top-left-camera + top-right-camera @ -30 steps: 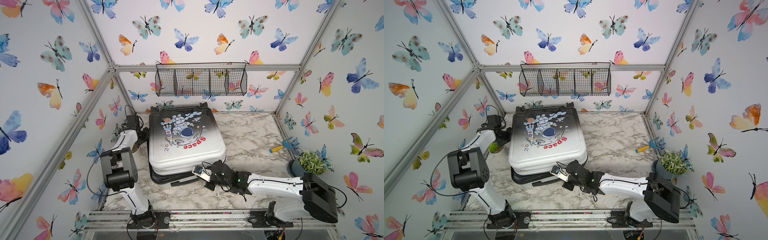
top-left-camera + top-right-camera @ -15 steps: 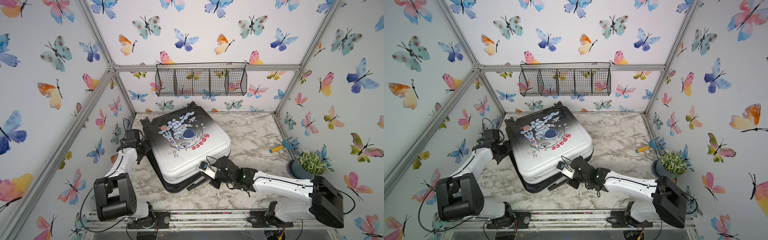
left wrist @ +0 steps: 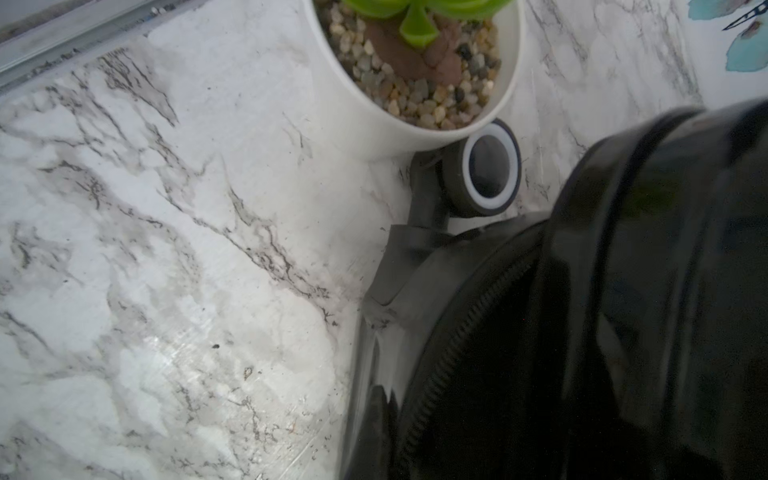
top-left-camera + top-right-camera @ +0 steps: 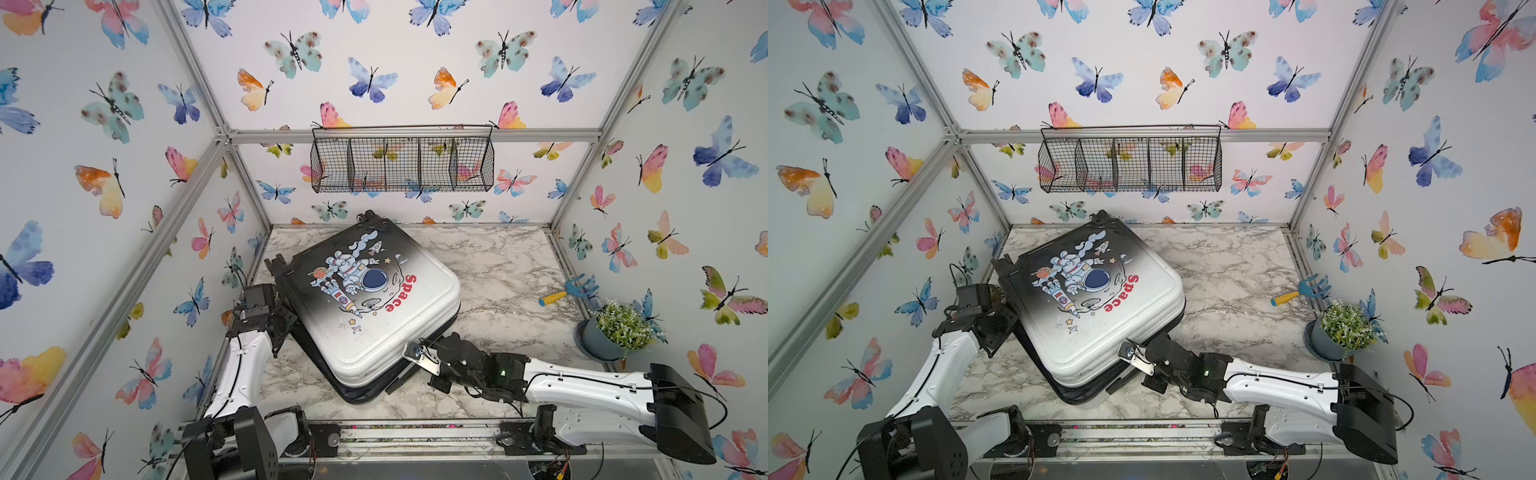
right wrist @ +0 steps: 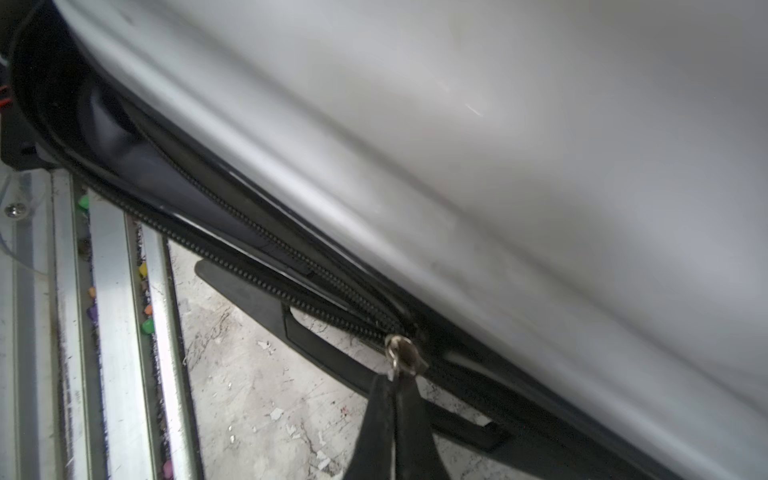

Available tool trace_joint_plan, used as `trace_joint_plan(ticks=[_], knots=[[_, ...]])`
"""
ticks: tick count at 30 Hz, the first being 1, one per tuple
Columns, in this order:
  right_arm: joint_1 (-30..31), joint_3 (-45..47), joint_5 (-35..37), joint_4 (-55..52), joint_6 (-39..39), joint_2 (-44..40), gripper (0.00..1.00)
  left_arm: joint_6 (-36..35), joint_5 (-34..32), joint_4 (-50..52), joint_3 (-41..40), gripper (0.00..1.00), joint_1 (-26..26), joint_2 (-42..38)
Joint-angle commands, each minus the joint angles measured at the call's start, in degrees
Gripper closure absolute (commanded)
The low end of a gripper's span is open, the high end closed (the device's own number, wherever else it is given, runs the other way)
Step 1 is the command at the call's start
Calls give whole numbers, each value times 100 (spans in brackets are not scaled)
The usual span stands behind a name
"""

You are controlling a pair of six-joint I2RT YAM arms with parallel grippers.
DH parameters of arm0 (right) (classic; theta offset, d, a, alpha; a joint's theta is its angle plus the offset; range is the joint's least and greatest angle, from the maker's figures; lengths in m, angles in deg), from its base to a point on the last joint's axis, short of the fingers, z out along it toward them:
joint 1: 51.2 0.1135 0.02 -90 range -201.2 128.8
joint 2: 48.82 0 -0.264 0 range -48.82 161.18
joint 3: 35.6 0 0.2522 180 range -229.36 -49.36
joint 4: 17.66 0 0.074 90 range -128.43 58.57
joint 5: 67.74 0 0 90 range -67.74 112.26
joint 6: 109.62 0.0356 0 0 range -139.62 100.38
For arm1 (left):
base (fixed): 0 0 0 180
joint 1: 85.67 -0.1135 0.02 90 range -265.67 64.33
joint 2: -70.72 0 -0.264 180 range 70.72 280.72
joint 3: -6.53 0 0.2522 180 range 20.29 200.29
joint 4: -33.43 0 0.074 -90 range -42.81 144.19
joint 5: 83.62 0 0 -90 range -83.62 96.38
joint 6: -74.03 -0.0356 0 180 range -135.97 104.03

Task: Close the suitcase zippers
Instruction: Zip the zipper on the suitcase.

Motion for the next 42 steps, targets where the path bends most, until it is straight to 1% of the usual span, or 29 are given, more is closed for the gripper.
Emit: trace_joint_plan(ticks=[1, 4, 7, 10, 12, 15, 16, 18, 21, 25, 28, 31, 32, 35, 39, 42], knots=[[646, -430, -655, 202, -9, 280, 96, 1398, 168, 788, -277, 100, 349, 232], [764, -605, -905, 662, 101, 432, 96, 1682, 282, 692, -243, 100, 474, 280], [837, -860, -1166, 727, 5, 649, 96, 1944, 205, 707, -192, 100, 606, 328], [839, -811, -1503, 1113, -183, 498, 96, 2221, 218, 525, -229, 100, 614, 410], [839, -886, -1542, 905, -330, 473, 96, 2331, 238, 367, -148, 100, 607, 620], [841, -902, -1097, 256, -236, 306, 96, 2342, 66, 297, 272, 100, 606, 1053], [829, -824, -967, 205, -163, 180, 96, 2388, 23, 277, 408, 100, 606, 1135], [808, -760, -631, -83, 106, -55, 96, 2584, -26, 250, 648, 100, 606, 1247], [605, -958, -218, -1037, 623, -169, 96, 2805, -75, 245, 889, 100, 605, 1367], [395, -1037, 68, -1867, 1156, -228, 96, 2865, -309, 374, 1131, 100, 551, 1420], [387, -1004, 167, -2116, 1330, -309, 96, 2801, -517, 564, 1291, 100, 485, 1360], [387, -938, -95, -1957, 1130, -408, 96, 2738, -544, 646, 1272, 100, 430, 1223], [394, -851, -362, -1670, 956, -449, 96, 2725, -548, 725, 1250, 100, 430, 1188], [403, -667, -776, -811, 636, -379, 96, 2893, -575, 791, 979, 100, 522, 964], [712, -995, -1013, -291, 285, 36, 97, 3244, -404, 569, 434, 100, 606, 734], [933, -1302, -1220, 175, 50, 294, 96, 3454, -463, 555, 386, 100, 834, 842]])
